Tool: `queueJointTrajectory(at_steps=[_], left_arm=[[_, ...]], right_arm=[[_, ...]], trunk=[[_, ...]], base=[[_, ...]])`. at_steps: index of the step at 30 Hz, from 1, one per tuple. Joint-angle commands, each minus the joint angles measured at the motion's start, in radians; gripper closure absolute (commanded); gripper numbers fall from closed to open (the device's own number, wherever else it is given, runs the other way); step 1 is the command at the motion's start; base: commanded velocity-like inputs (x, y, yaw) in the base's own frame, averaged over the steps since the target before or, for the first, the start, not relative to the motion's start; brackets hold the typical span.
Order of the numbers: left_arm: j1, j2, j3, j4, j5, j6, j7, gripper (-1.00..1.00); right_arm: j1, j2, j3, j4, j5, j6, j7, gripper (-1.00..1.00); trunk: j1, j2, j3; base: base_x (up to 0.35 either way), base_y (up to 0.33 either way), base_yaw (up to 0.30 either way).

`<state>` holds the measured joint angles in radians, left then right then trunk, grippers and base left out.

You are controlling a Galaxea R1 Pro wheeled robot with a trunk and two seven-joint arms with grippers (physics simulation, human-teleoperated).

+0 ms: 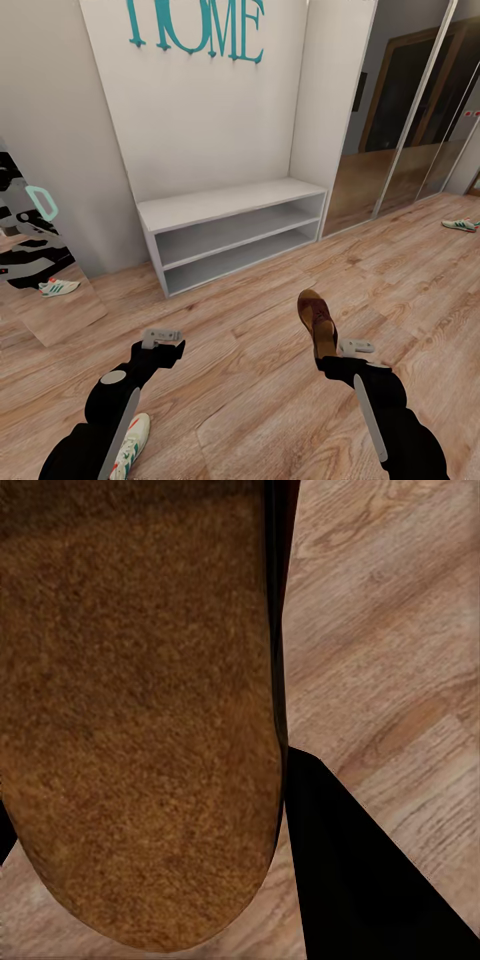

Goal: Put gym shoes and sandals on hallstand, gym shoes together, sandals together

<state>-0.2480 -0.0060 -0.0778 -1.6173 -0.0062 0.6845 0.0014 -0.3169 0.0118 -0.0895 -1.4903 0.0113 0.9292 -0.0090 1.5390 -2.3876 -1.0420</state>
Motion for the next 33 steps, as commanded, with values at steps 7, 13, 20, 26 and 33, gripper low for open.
queueJointTrajectory(at_steps=[7,13,20,26,33], left_arm=[[-0.001,0.000,0.001,-0.001,-0.001,0.006,0.000,-1.00],[-0.001,0.000,0.001,-0.001,-0.001,0.004,0.000,-1.00],[-0.001,0.000,0.001,-0.001,-0.002,0.006,0.000,-1.00],[-0.001,0.000,0.001,-0.001,-0.003,0.006,0.000,-1.00],[-0.001,0.001,0.001,-0.001,-0.003,0.006,0.000,-1.00]], right_arm=[[-0.001,0.001,-0.001,-0.001,0.000,0.005,-0.003,1.00],[-0.001,0.001,-0.001,-0.001,0.000,0.005,-0.003,1.00],[-0.001,0.001,-0.001,0.000,0.001,0.005,-0.003,1.00],[-0.001,0.001,-0.001,-0.001,0.000,0.005,-0.003,1.00],[-0.001,0.001,-0.001,-0.001,0.000,0.005,-0.003,1.00]], trunk=[[0.000,0.000,-0.001],[0.000,0.000,-0.001],[0.000,0.000,-0.001],[0.000,0.000,-0.001],[0.000,0.000,-0.001]], base=[[-0.151,0.132,0.000],[-0.026,0.023,0.000],[-0.085,0.068,0.000],[-0.058,0.050,0.000],[-0.005,0.004,0.000]])
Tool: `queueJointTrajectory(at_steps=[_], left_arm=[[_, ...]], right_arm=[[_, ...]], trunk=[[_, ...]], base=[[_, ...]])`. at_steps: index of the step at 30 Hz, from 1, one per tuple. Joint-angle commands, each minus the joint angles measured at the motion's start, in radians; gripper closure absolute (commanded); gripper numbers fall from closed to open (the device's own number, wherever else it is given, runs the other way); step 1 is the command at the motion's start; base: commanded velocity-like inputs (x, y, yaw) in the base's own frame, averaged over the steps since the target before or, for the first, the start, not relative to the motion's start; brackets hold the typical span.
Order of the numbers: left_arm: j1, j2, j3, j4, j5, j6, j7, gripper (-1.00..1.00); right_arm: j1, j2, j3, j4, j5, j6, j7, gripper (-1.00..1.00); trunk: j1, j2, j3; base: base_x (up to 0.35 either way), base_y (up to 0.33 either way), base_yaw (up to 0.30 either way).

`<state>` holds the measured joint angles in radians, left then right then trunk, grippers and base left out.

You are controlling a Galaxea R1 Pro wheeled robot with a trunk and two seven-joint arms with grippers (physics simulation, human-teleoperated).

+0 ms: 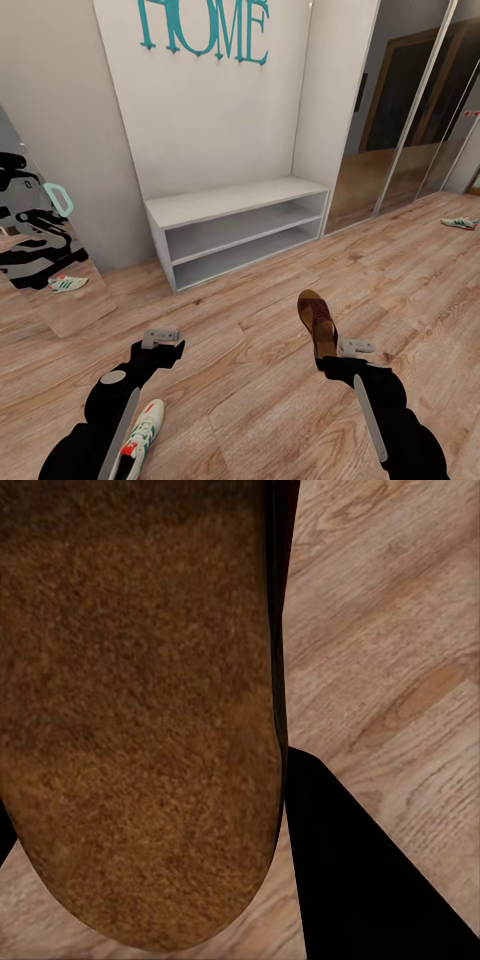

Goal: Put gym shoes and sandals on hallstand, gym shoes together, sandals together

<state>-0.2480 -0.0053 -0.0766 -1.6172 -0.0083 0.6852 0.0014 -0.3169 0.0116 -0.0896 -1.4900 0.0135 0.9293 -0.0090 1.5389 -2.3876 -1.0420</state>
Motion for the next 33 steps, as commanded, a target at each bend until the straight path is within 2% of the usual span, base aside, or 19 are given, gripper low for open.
queueJointTrajectory(at_steps=[1,10,19,25,29,33], left_arm=[[-0.001,0.000,0.000,-0.001,-0.001,0.005,0.000,-1.00],[-0.001,0.000,0.000,-0.001,-0.001,0.004,0.000,-1.00],[-0.001,0.001,0.000,0.000,-0.002,0.004,0.000,-1.00],[-0.001,0.003,0.003,0.098,-0.004,0.000,0.000,-1.00],[-0.001,0.020,0.004,0.162,-0.005,-0.021,0.000,-1.00],[-0.001,0.033,0.004,0.212,-0.004,-0.069,0.000,-1.00]], right_arm=[[-0.001,0.001,-0.001,-0.001,-0.002,0.005,-0.003,1.00],[-0.001,0.000,-0.001,0.002,-0.002,0.005,-0.003,1.00],[-0.001,0.000,-0.002,0.000,-0.008,0.004,-0.003,1.00],[-0.001,0.001,-0.001,-0.002,-0.008,0.005,-0.003,1.00],[-0.001,0.001,-0.001,-0.001,-0.007,0.005,-0.003,1.00],[-0.001,0.001,-0.002,-0.001,-0.007,0.005,-0.003,1.00]], trunk=[[0.000,0.000,-0.001],[0.000,0.000,-0.001],[0.000,0.000,-0.001],[0.000,0.000,-0.001],[0.000,0.000,-0.003],[0.015,-0.028,-0.022]], base=[[0.000,0.000,0.000],[0.000,0.123,0.000],[0.000,0.020,0.000],[0.000,0.000,0.000],[0.000,0.000,0.000],[0.000,0.000,0.000]])
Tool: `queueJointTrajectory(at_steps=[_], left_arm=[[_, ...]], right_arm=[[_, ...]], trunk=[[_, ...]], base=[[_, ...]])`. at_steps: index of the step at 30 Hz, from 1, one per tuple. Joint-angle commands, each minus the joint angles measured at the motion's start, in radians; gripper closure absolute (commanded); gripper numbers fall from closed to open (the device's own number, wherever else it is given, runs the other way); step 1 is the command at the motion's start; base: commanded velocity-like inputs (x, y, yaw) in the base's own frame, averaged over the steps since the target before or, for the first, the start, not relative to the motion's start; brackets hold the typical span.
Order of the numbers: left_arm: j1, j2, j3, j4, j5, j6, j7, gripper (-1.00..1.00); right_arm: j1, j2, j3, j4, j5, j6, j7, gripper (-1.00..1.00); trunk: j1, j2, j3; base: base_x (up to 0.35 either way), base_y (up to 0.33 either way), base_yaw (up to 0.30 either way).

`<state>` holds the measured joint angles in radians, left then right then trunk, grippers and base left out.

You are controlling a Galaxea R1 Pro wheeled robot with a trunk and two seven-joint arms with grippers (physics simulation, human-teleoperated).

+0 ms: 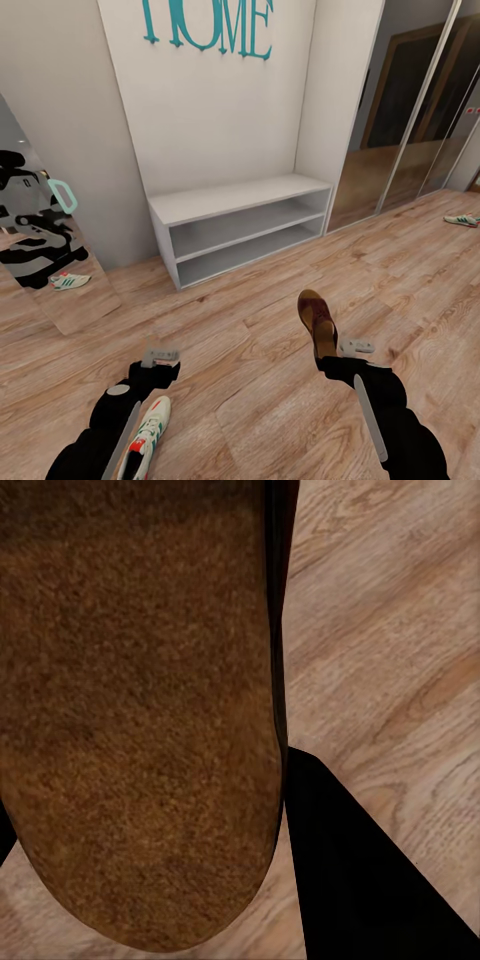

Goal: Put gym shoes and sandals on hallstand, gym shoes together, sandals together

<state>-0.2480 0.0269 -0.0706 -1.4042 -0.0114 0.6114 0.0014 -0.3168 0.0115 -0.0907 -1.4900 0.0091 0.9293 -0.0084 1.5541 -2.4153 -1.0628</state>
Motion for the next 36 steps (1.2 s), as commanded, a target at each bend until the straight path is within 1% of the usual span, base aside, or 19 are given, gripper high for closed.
queueJointTrajectory(at_steps=[1,2,4,6,10,11,19,23,27,32,36], left_arm=[[-0.001,0.006,-0.001,0.011,-0.001,-0.015,-0.001,-1.00],[0.000,0.008,-0.001,0.014,-0.001,-0.021,-0.001,-1.00],[0.003,0.017,-0.001,0.022,-0.001,-0.063,-0.001,-1.00],[0.004,0.023,-0.001,0.023,0.000,-0.087,-0.002,-1.00],[0.004,0.028,-0.001,0.024,0.001,-0.106,-0.003,-1.00],[0.004,0.028,-0.001,0.024,0.001,-0.107,-0.002,-1.00],[0.004,0.028,-0.001,0.024,0.001,-0.110,-0.002,-1.00],[0.004,0.028,-0.001,0.024,0.001,-0.110,-0.001,-1.00],[0.004,0.028,-0.001,0.025,0.001,-0.110,-0.001,-1.00],[0.004,0.028,-0.001,0.025,0.001,-0.110,-0.001,-1.00],[0.004,0.028,-0.001,0.025,0.001,-0.110,-0.001,-1.00]], right_arm=[[-0.001,0.001,-0.001,-0.001,-0.003,0.005,-0.003,1.00],[-0.001,0.001,-0.001,-0.001,-0.003,0.005,-0.003,1.00],[-0.001,0.001,-0.001,-0.001,-0.003,0.005,-0.002,1.00],[-0.001,0.001,-0.001,-0.001,-0.003,0.005,-0.002,1.00],[-0.001,0.001,-0.001,-0.001,-0.003,0.005,-0.002,1.00],[-0.001,0.001,-0.001,-0.001,-0.003,0.005,-0.002,1.00],[-0.001,0.001,-0.001,-0.001,-0.003,0.005,-0.002,1.00],[-0.001,0.001,-0.001,-0.001,-0.003,0.005,-0.003,1.00],[-0.001,0.001,-0.001,-0.001,-0.003,0.005,-0.002,1.00],[-0.001,0.001,-0.001,-0.001,-0.003,0.005,-0.003,1.00],[-0.001,0.001,-0.001,-0.001,-0.003,0.005,-0.003,1.00]], trunk=[[0.004,-0.008,-0.006],[0.008,-0.015,-0.010],[0.015,-0.029,-0.020],[0.023,-0.043,-0.030],[0.038,-0.071,-0.049],[0.038,-0.071,-0.050],[0.038,-0.071,-0.053],[0.038,-0.071,-0.053],[0.038,-0.071,-0.053],[0.038,-0.071,-0.053],[0.038,-0.071,-0.053]], base=[[0.000,0.000,0.000],[0.000,0.000,0.000],[0.000,0.000,0.000],[0.000,0.000,0.000],[0.000,0.000,0.000],[0.000,0.000,0.000],[-0.006,0.001,0.000],[-0.176,0.104,0.000],[-0.028,0.002,0.000],[-0.241,0.000,0.000],[-0.076,0.000,0.000]])
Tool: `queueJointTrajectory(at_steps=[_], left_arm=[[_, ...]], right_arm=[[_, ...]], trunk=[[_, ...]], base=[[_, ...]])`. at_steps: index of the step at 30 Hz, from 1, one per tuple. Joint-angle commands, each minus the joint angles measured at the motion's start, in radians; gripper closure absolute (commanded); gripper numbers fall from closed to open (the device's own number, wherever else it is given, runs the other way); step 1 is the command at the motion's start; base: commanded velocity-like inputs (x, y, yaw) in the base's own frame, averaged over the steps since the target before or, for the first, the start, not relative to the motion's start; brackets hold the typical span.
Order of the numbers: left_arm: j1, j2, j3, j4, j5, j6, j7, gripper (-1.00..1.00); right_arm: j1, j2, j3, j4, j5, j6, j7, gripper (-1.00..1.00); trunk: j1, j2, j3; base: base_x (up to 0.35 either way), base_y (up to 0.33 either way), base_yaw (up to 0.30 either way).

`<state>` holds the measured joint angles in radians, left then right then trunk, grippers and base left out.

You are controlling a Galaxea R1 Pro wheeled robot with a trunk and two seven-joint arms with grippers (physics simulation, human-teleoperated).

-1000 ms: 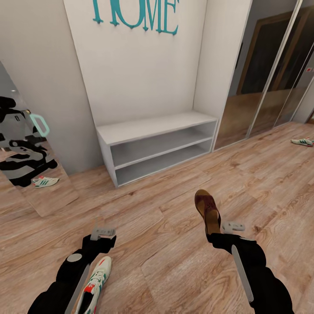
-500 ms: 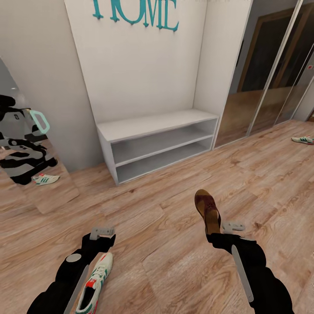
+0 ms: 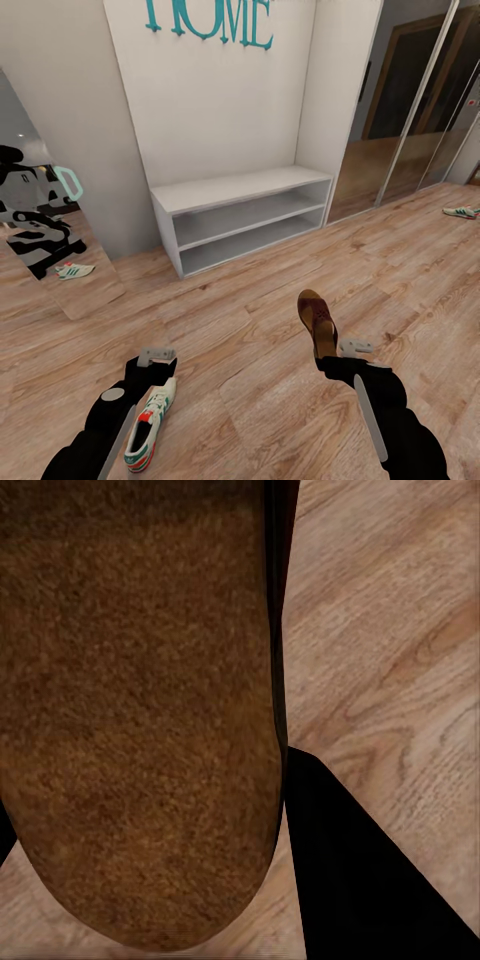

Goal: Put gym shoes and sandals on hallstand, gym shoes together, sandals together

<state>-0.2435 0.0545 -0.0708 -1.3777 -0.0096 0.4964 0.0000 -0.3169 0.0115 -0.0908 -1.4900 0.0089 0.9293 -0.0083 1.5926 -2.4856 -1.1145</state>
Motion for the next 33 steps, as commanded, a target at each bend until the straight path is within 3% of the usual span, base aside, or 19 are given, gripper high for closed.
queueJointTrajectory(at_steps=[1,10,25,33], left_arm=[[0.000,0.001,-0.001,-0.001,-0.001,0.005,0.000,-1.00],[0.000,0.001,-0.001,-0.001,-0.001,0.005,0.000,-1.00],[0.000,0.001,0.002,-0.003,-0.002,0.005,0.001,-1.00],[0.000,0.001,0.008,-0.003,-0.001,0.005,0.001,-1.00]], right_arm=[[-0.001,0.001,-0.001,-0.001,-0.003,0.005,-0.003,1.00],[-0.001,0.001,-0.001,-0.001,-0.003,0.005,-0.004,1.00],[-0.001,0.001,-0.001,-0.001,-0.003,0.005,-0.004,1.00],[-0.001,0.001,-0.001,-0.001,-0.003,0.005,-0.004,1.00]], trunk=[[0.000,0.000,-0.001],[0.000,0.000,-0.001],[0.000,0.000,-0.001],[0.008,-0.015,-0.022]], base=[[-0.027,0.000,0.000],[-0.169,0.000,0.000],[-0.010,0.000,0.000],[0.000,0.000,0.000]])
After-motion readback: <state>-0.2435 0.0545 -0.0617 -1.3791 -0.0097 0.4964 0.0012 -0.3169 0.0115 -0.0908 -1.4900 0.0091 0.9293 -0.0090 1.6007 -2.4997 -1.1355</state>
